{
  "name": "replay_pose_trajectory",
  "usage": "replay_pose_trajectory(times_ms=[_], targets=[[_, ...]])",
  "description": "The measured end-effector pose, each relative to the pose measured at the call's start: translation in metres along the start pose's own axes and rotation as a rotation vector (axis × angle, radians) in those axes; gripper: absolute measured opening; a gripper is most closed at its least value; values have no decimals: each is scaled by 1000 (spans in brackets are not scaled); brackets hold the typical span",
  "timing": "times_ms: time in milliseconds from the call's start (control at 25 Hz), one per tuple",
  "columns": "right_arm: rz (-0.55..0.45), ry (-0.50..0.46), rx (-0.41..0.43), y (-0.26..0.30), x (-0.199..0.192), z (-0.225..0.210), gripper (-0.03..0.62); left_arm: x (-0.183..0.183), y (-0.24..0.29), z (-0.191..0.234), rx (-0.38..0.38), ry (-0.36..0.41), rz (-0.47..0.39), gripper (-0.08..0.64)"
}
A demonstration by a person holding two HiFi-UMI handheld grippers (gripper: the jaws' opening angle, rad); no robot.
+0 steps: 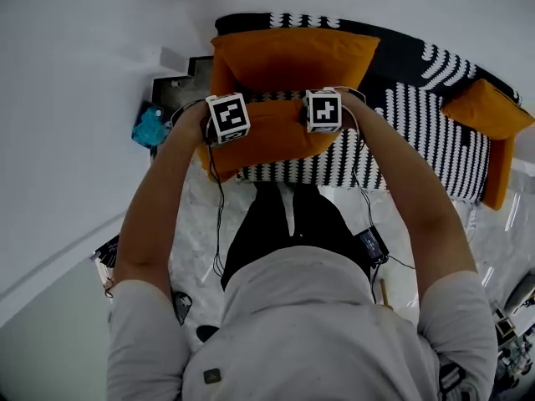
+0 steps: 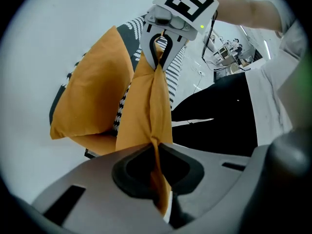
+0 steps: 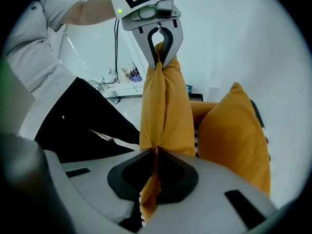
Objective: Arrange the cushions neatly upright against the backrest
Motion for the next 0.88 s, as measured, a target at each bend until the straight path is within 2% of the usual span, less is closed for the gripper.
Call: replay_pose_trajectory(times_ms=[200, 560, 880], targets=[[50, 18, -52, -32, -5, 31, 28, 15, -26, -13, 55, 4, -35, 25], [60, 35, -158, -100, -9, 67, 28, 44, -74, -14, 160, 6, -95, 23], [61, 70, -177, -117, -19, 80, 28, 61, -87, -14, 157, 36, -121, 23]])
Point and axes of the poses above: the fingertips, and each gripper's own axes: y forward along the fingers, z to its left, x out of its top, the point moved 7 cm from there along -y, backward along the fingers, and after that the axes turned 14 degrees about x, right-handed, at the moved point
